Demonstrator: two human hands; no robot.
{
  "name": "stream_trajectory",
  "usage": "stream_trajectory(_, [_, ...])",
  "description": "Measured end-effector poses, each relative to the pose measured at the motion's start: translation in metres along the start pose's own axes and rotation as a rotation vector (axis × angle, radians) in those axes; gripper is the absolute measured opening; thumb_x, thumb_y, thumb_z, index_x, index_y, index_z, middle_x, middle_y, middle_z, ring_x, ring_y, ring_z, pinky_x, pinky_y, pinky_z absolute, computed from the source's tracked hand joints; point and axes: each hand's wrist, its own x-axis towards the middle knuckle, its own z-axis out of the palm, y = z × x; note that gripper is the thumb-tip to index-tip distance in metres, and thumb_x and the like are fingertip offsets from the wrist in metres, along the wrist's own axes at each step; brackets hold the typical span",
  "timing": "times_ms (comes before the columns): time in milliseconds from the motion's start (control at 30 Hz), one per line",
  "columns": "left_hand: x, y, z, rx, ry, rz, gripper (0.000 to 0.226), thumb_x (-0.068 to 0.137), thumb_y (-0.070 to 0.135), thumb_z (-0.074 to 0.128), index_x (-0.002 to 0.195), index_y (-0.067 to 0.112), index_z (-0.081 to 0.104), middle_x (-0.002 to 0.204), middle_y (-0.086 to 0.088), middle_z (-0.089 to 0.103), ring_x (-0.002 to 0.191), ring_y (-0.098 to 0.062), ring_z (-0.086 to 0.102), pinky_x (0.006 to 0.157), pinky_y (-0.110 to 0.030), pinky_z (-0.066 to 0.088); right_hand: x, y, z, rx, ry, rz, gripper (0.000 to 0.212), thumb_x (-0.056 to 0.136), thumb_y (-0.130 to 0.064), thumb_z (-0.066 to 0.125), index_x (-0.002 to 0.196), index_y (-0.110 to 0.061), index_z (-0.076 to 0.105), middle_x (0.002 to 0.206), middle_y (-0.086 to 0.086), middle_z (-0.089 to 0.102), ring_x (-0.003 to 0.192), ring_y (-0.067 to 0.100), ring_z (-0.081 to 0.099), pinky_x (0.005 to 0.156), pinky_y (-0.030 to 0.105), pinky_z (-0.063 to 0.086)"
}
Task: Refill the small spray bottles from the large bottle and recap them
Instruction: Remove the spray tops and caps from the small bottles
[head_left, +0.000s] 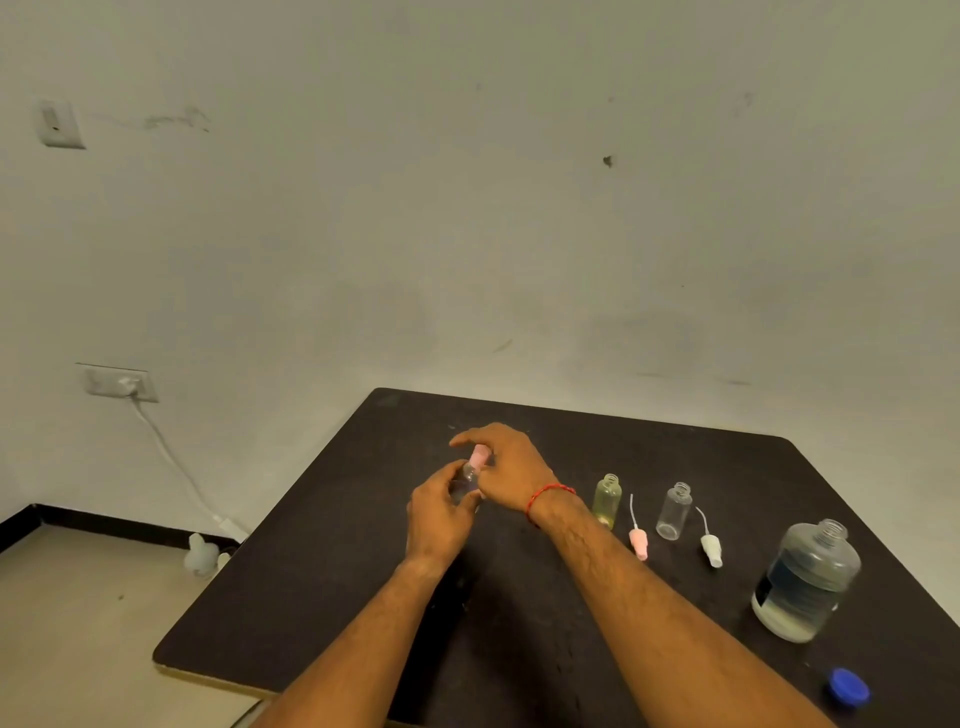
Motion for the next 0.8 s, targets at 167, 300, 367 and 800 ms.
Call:
stream_trajectory(167, [0.0,0.0,0.001,0.018,0.011,0.001,0.044,0.085,0.021,0.08,0.126,0.027,0.067,0.11,0.015,0.072,0.103,0.0,0.065,0.095,-0.026,0.054,0.001,0.001,0.001,-0.115,0.104,0.092,0.022,0.085,-0.043,0.064,0.1,-0.027,0.061,0.096,-0.004,0.062,0.086,0.015,0.058,0.072,0.025,0.044])
stream_trajectory(300, [0.0,0.0,0.001,0.046,0.024,0.019,0.043,0.082,0.024,0.082,0.123,0.026,0.068,0.104,0.02,0.066,0.098,0.002,0.061,0.092,-0.022,0.051,0.001,-0.001,-0.001,-0.153,0.08,0.072,0.005,0.088,-0.024,0.062,0.093,-0.023,0.064,0.095,-0.001,0.063,0.091,0.018,0.06,0.072,0.025,0.043])
stream_trajectory(367, [0.0,-0.001,0.001,0.042,0.021,0.022,0.038,0.082,0.023,0.081,0.118,0.028,0.068,0.101,0.022,0.065,0.095,0.005,0.061,0.091,-0.021,0.051,0.0,-0.002,-0.003,-0.153,0.057,0.044,0.016,0.085,-0.014,0.064,0.098,-0.023,0.065,0.1,0.0,0.059,0.092,0.017,0.057,0.076,0.025,0.046])
stream_trajectory(800, [0.006,-0.011,0.001,0.022,0.056,-0.045,0.048,0.082,0.027,0.082,0.127,0.023,0.066,0.112,0.01,0.072,0.101,-0.001,0.065,0.088,-0.016,0.05,-0.025,0.028,0.021,0.32,0.449,0.153,0.031,0.077,-0.002,0.071,0.098,-0.025,0.072,0.094,-0.009,0.068,0.086,0.002,0.062,0.074,0.011,0.049])
